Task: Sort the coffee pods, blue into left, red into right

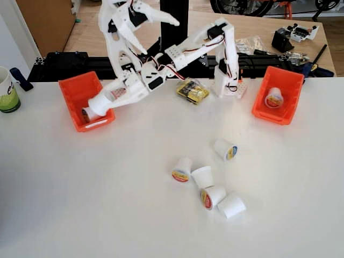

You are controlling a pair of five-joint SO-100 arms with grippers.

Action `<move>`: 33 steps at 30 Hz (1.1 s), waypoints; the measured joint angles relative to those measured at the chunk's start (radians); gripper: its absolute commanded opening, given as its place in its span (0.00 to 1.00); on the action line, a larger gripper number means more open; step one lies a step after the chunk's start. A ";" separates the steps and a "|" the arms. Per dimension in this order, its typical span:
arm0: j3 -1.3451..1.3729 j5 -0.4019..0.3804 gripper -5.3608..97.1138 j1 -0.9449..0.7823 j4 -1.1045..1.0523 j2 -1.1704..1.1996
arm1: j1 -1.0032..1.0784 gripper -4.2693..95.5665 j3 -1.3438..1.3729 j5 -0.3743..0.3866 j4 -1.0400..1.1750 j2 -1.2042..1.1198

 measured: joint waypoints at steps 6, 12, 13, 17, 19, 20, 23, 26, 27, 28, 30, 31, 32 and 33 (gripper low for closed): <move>0.000 0.035 0.46 0.000 -0.015 -0.003 | 0.054 0.14 -0.028 -0.106 -0.084 -0.035; 0.000 0.063 0.46 -0.005 -0.032 -0.003 | 0.112 0.13 -0.052 -0.202 -0.210 -0.117; 0.000 0.066 0.46 -0.008 -0.037 -0.003 | 0.118 0.13 -0.052 -0.216 -0.235 -0.130; 0.000 0.069 0.46 -0.008 -0.038 -0.009 | 0.155 0.13 -0.060 -0.278 -0.272 -0.149; 0.000 0.069 0.46 -0.008 -0.038 -0.012 | 0.170 0.17 -0.114 -0.314 -0.229 -0.152; 0.000 0.069 0.46 -0.008 -0.038 -0.012 | 0.172 0.21 -0.166 -0.334 -0.179 -0.164; 0.000 0.069 0.46 -0.008 -0.038 -0.012 | 0.163 0.28 -0.308 -0.380 -0.028 -0.195; 0.000 0.069 0.46 -0.008 -0.038 -0.014 | 0.166 0.30 -0.350 -0.387 0.028 -0.198; 0.000 0.069 0.46 -0.008 -0.038 -0.015 | 0.172 0.30 -0.350 -0.387 0.034 -0.201; 0.000 0.069 0.46 -0.008 -0.038 -0.021 | 0.175 0.30 -0.350 -0.387 0.040 -0.202; 0.000 0.069 0.46 -0.008 -0.038 -0.035 | 0.176 0.31 -0.350 -0.387 0.058 -0.204; 0.000 0.069 0.46 -0.008 -0.038 -0.037 | 0.175 0.31 -0.350 -0.382 0.072 -0.204; 0.000 0.069 0.46 -0.008 -0.038 -0.037 | 0.172 0.31 -0.350 -0.376 0.087 -0.204; 0.000 0.069 0.46 -0.008 -0.038 -0.035 | 0.170 0.31 -0.350 -0.368 0.103 -0.204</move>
